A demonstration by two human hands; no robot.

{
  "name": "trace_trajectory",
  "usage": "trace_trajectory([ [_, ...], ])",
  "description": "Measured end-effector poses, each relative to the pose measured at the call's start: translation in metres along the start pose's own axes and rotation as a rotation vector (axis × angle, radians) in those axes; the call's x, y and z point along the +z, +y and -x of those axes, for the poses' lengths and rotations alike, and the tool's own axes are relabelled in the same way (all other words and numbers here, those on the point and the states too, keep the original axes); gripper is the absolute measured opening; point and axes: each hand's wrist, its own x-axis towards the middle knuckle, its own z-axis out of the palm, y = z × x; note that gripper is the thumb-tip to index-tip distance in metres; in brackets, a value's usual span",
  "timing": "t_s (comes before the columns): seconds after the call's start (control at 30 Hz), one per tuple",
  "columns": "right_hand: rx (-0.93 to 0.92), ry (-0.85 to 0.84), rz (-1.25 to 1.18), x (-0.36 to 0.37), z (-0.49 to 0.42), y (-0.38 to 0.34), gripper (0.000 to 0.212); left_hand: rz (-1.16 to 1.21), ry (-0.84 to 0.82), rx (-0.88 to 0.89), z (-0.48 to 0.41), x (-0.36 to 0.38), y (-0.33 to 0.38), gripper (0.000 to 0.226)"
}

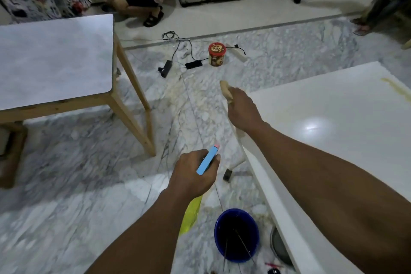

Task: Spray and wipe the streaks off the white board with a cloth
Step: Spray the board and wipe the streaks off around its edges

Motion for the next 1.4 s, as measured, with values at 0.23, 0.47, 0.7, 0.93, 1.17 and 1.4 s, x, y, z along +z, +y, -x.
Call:
trace_trajectory([
  [0.23, -0.166, -0.044, 0.617, 0.075, -0.001, 0.039, 0.056, 0.09, -0.029, -0.117, -0.01, 0.01, -0.03, 0.047],
  [0.47, -0.157, -0.097, 0.706, 0.075, 0.019, 0.038, 0.064, 0.041, -0.07, -0.095, 0.007, 0.027, -0.029, 0.045],
  [0.7, -0.122, -0.114, 0.651, 0.069, 0.113, 0.049, 0.072, -0.017, -0.094, -0.057, 0.044, 0.038, -0.023, 0.047],
  [0.93, -0.112, -0.035, 0.646, 0.058, 0.249, 0.073, 0.069, -0.005, -0.151, 0.012, 0.128, 0.057, -0.005, 0.044],
  [1.17, -0.043, 0.009, 0.666, 0.055, 0.376, 0.092, 0.073, 0.049, -0.204, 0.035, 0.223, 0.077, 0.002, 0.042],
  [1.4, 0.359, 0.069, -0.286, -0.008, 0.421, 0.054, 0.047, 0.067, -0.282, 0.101, 0.269, 0.081, 0.021, 0.039],
])
